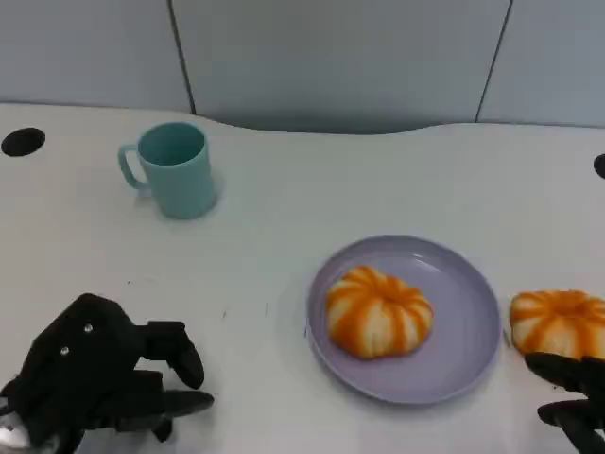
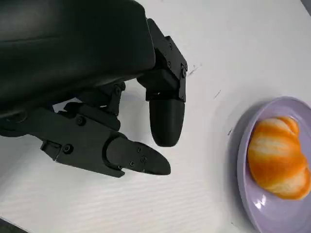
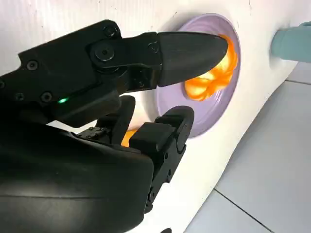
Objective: Grasp the bread from the table and place it into the plate.
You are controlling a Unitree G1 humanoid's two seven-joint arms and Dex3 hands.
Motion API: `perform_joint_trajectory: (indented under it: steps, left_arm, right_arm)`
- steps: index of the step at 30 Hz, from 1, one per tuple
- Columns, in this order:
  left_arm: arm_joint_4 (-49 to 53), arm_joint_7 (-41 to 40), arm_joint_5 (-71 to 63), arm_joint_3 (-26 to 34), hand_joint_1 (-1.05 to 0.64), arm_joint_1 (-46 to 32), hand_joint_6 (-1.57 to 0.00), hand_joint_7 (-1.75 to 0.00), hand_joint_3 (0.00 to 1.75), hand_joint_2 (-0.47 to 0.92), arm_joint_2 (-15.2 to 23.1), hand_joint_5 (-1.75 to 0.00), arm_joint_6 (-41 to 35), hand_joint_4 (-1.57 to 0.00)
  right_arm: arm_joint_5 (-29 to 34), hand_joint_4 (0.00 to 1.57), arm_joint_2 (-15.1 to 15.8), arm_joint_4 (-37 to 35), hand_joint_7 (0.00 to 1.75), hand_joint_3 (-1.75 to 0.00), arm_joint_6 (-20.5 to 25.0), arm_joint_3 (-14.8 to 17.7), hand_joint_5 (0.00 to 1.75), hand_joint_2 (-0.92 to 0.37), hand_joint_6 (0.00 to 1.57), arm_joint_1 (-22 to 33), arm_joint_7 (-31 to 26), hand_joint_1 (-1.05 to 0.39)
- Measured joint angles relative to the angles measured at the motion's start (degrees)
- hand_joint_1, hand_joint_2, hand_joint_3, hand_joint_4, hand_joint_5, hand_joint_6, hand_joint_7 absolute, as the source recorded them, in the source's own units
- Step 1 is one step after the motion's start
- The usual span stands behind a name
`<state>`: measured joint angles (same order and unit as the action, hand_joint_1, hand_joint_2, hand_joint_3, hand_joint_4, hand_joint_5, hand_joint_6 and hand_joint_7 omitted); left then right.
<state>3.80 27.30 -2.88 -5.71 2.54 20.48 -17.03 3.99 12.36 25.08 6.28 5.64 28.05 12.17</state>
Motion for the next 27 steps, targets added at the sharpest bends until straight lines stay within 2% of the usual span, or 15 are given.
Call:
perform_joint_trajectory:
  steps: [15, 27]
  left_arm:
    - [6.07, 0.01, 0.17, -0.5, -0.35, 2.44, -0.47, -1.75, 0.08, 0.92, -0.01, -1.75, 5.05, -0.64]
    - [6.86, -0.01, -0.98, -1.05, -0.34, 3.19, -0.47, -1.75, 0.08, 0.92, -0.04, -1.75, 5.97, -0.65]
  right_arm:
    - [-0.53, 0.48, 0.24, -2.91, 0.02, -0.39, -1.62, 0.19, 0.71, -0.92, 0.72, -0.79, 0.21, -0.4]
    - [-0.52, 0.48, 0.27, -3.82, 0.02, -0.39, -2.1, 0.16, 0.7, -0.92, 0.72, -1.54, 0.19, -0.41]
